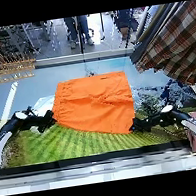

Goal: Fold the clothes and pants, and hang the long-sleeved shirts on hangers.

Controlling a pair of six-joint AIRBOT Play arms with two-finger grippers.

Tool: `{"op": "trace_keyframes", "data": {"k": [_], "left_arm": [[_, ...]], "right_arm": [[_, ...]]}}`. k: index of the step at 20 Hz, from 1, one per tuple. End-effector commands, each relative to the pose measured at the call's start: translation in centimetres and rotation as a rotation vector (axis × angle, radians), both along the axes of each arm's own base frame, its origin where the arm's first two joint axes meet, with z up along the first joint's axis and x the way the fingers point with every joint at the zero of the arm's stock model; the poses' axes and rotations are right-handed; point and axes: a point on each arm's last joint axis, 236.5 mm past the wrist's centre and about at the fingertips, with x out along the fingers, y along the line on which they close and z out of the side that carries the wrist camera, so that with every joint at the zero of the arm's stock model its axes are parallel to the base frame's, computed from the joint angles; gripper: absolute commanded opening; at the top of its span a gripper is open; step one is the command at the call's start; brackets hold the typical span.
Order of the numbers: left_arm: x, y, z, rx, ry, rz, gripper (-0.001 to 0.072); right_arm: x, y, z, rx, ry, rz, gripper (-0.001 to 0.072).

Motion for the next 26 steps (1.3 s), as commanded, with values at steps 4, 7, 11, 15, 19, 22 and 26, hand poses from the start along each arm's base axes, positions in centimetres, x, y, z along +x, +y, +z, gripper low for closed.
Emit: {"op": "trace_keyframes", "data": {"k": [4,7,11,15,19,22,26], "left_arm": [[3.0,-1.6,9.6,-0.072,-0.258,-0.166,0.0008],[1.1,-4.4,25.6,-0.132,-0.57,-0.412,0.0009],[-9.4,-7.6,52.8,-0.307,-1.182,-0.497,0.0011],[-23.3,-8.3,68.5,-0.405,-1.694,-0.478,0.0011],[-19.1,-5.0,67.1,-0.191,-1.632,-0.307,0.001],[-9.6,-2.0,59.4,-0.063,-1.363,-0.252,0.001],[1.6,-4.9,42.5,0.029,-0.937,-0.412,0.0011]], "right_arm": [[3.1,1.1,13.1,0.05,-0.328,0.129,0.0012],[2.2,-2.0,26.8,-0.147,-0.676,0.175,0.0012],[-5.6,-6.2,48.6,-0.616,-1.273,-0.014,0.0012],[-17.7,-3.3,65.0,-0.85,-1.803,-0.181,0.0011],[-16.3,-4.4,69.7,-0.867,-1.903,-0.243,0.0011],[-4.3,-5.4,62.3,-0.603,-1.607,-0.073,0.0012],[10.3,-4.4,41.0,-0.265,-1.011,0.154,0.0013]]}}
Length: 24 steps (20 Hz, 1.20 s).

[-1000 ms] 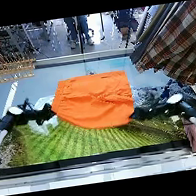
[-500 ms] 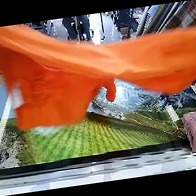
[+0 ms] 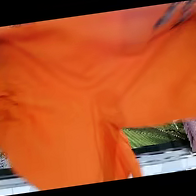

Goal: Fold the clothes and pants, and hang the long-sleeved shirts on hangers.

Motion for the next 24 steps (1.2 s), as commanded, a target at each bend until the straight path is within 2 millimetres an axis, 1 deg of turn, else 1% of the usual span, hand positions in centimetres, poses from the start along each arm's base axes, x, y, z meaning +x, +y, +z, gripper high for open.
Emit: {"op": "trace_keyframes", "data": {"k": [1,2,3,4,5,6,7,8,9,10,12,14,15,16,17,18,19,20,21,22,23,24], "left_arm": [[9.0,-1.9,-16.3,0.229,0.349,0.004,0.0011],[11.2,-2.6,-21.1,0.258,0.443,0.002,0.0011],[13.5,-3.3,-26.2,0.272,0.534,0.013,0.0011],[15.9,-3.9,-30.9,0.248,0.615,0.042,0.001],[17.8,-4.4,-34.7,0.213,0.67,0.072,0.001],[19.5,-4.8,-38.1,0.187,0.701,0.098,0.001],[20.6,-5.1,-40.3,0.144,0.724,0.115,0.0009],[21.4,-5.4,-41.7,0.098,0.741,0.128,0.001],[22.0,-5.4,-42.1,0.066,0.743,0.142,0.0009],[22.5,-5.1,-42.0,0.045,0.738,0.157,0.0009],[22.9,-3.8,-40.9,0.036,0.72,0.173,0.001],[22.7,-2.2,-39.1,0.032,0.709,0.169,0.0009],[22.4,-1.3,-38.3,0.03,0.708,0.171,0.0009],[22.1,0.0,-37.6,0.028,0.712,0.173,0.001],[21.7,1.2,-37.2,0.026,0.723,0.174,0.001],[21.2,2.5,-37.4,0.025,0.746,0.171,0.0009],[20.5,3.6,-37.9,0.029,0.777,0.164,0.0009],[19.6,4.6,-38.7,0.037,0.819,0.147,0.001],[18.7,5.4,-39.6,0.052,0.861,0.129,0.001],[17.6,6.6,-40.5,0.076,0.902,0.119,0.001],[16.7,8.0,-41.6,0.115,0.941,0.123,0.001],[15.8,9.5,-42.7,0.161,0.973,0.135,0.001]], "right_arm": [[9.4,2.3,-18.6,0.077,0.489,0.152,0.0013],[12.0,2.4,-24.8,0.059,0.591,0.124,0.0013],[14.2,2.3,-29.7,0.045,0.652,0.087,0.0013],[16.1,1.9,-34.2,0.041,0.699,0.047,0.0013],[17.6,1.3,-37.5,0.051,0.732,0.012,0.0013],[18.8,0.5,-39.5,0.08,0.751,-0.035,0.0013],[19.7,-0.4,-40.7,0.111,0.758,-0.082,0.0013],[20.3,-1.4,-40.8,0.12,0.741,-0.11,0.0013],[20.6,-2.2,-40.2,0.125,0.724,-0.125,0.0013],[20.6,-2.5,-39.2,0.123,0.72,-0.116,0.0013],[19.8,-2.0,-36.4,0.105,0.72,-0.063,0.0013],[17.6,-0.2,-33.3,0.09,0.747,0.032,0.0013],[15.6,1.6,-31.9,0.105,0.784,0.11,0.0013],[13.0,3.7,-30.9,0.12,0.833,0.202,0.0013],[10.0,6.2,-29.9,0.125,0.894,0.304,0.0013],[7.3,8.7,-29.4,0.115,0.935,0.391,0.0013],[4.6,11.3,-29.2,0.098,0.965,0.461,0.0012],[2.1,13.7,-29.5,0.075,0.991,0.515,0.0012],[-1.2,16.1,-30.0,0.046,1.027,0.579,0.0012],[-4.1,18.0,-30.8,0.025,1.062,0.626,0.0012],[-7.3,19.9,-31.9,0.012,1.106,0.66,0.0012],[-9.9,21.4,-33.2,-0.002,1.14,0.684,0.0012]]}}
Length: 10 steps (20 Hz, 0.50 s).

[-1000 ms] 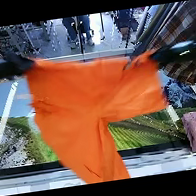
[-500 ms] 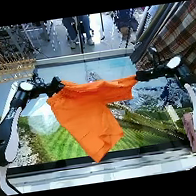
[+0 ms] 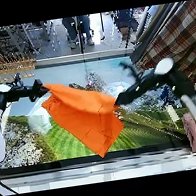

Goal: Fold the clothes and pants, and hang the long-sleeved shirts on hangers.

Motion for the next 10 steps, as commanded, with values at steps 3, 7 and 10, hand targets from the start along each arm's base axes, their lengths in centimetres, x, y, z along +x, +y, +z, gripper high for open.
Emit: {"op": "trace_keyframes", "data": {"k": [3,7,10], "left_arm": [[-6.0,6.9,-5.8,0.188,0.249,-0.08,0.0011],[-7.0,6.9,-7.8,0.206,0.309,-0.115,0.0303],[-6.0,4.3,-5.3,0.098,0.226,-0.146,0.03]], "right_arm": [[-15.0,7.5,-8.4,-0.08,0.214,0.17,0.0013],[-14.3,4.3,-15.3,-0.299,0.177,0.015,0.0408],[-9.0,-2.7,-15.1,-0.333,0.205,-0.318,0.0573]]}}
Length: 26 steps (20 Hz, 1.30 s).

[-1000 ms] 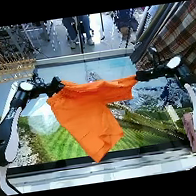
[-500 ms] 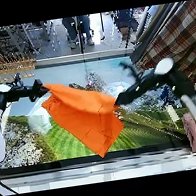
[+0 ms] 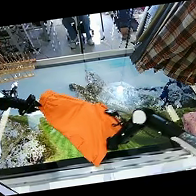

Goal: Fold the clothes and pants, and hang the long-sleeved shirts on hangers.

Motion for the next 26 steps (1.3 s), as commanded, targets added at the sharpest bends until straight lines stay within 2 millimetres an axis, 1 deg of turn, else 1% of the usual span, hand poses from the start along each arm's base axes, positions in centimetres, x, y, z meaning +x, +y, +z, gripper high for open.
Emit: {"op": "trace_keyframes", "data": {"k": [1,2,3,4,6,8,10,11,13,14,15,16,17,18,19,20,21,22,24,25,26], "left_arm": [[0.5,-2.2,2.5,-0.105,-0.071,-0.05,0.0301],[0.8,-2.8,4.1,-0.135,-0.123,-0.067,0.0301],[1.0,-3.3,5.6,-0.154,-0.166,-0.081,0.03],[1.1,-3.6,6.9,-0.161,-0.201,-0.093,0.03],[0.9,-4.1,9.4,-0.139,-0.269,-0.134,0.0299],[0.5,-4.9,11.3,-0.118,-0.322,-0.177,0.0297],[-0.3,-6.4,12.4,-0.113,-0.341,-0.236,0.0296],[-0.8,-7.3,12.5,-0.111,-0.346,-0.283,0.0296],[-1.6,-9.2,12.5,-0.123,-0.33,-0.334,0.0295],[-1.7,-10.1,12.5,-0.127,-0.329,-0.352,0.0294],[-1.9,-11.2,12.5,-0.13,-0.328,-0.373,0.0253],[-2.1,-12.2,12.5,-0.133,-0.327,-0.393,0.0192],[-2.4,-13.2,12.4,-0.133,-0.324,-0.416,0.0147],[-2.7,-13.9,11.9,-0.112,-0.314,-0.439,0.011],[-2.9,-14.2,11.2,-0.077,-0.298,-0.459,0.011],[-3.2,-14.1,10.2,-0.026,-0.277,-0.482,0.0068],[-3.4,-13.8,8.9,0.039,-0.249,-0.505,0.0012],[-3.7,-13.3,7.7,0.1,-0.213,-0.516,0.0011],[-4.0,-12.7,5.1,0.199,-0.137,-0.525,0.0012],[-4.2,-13.2,3.9,0.212,-0.113,-0.543,0.0012],[-4.4,-14.4,2.7,0.203,-0.093,-0.567,0.0012]], "right_arm": [[3.0,-6.2,-1.9,-0.066,0.025,-0.334,0.0579],[2.8,-6.6,-2.3,-0.016,0.074,-0.423,0.0589],[2.5,-6.2,-3.0,0.032,0.125,-0.495,0.0616],[2.0,-5.3,-3.9,0.077,0.171,-0.553,0.064],[1.4,-3.0,-5.5,0.139,0.194,-0.609,0.0639],[1.7,-0.8,-6.8,0.164,0.173,-0.644,0.0638],[2.2,1.4,-8.6,0.167,0.167,-0.681,0.0638],[2.7,2.4,-9.1,0.176,0.168,-0.693,0.0638],[4.2,4.4,-9.5,0.195,0.151,-0.662,0.062],[5.6,5.1,-9.8,0.193,0.139,-0.66,0.0541],[7.4,5.6,-10.1,0.196,0.133,-0.67,0.0461],[9.3,6.0,-10.0,0.209,0.13,-0.681,0.0372],[11.3,6.1,-9.5,0.227,0.113,-0.683,0.0231],[13.3,5.6,-8.5,0.238,0.072,-0.664,0.0046],[15.2,4.5,-7.1,0.239,0.018,-0.638,0.0014],[16.2,2.7,-6.1,0.214,-0.025,-0.602,0.0013],[16.5,0.1,-5.7,0.156,-0.049,-0.564,0.0013],[15.7,-3.8,-5.9,0.046,-0.072,-0.504,0.0012],[13.1,-13.2,-6.7,-0.221,-0.091,-0.425,0.0012],[11.7,-17.7,-6.5,-0.323,-0.095,-0.424,0.0011],[10.7,-21.2,-5.9,-0.385,-0.092,-0.448,0.001]]}}
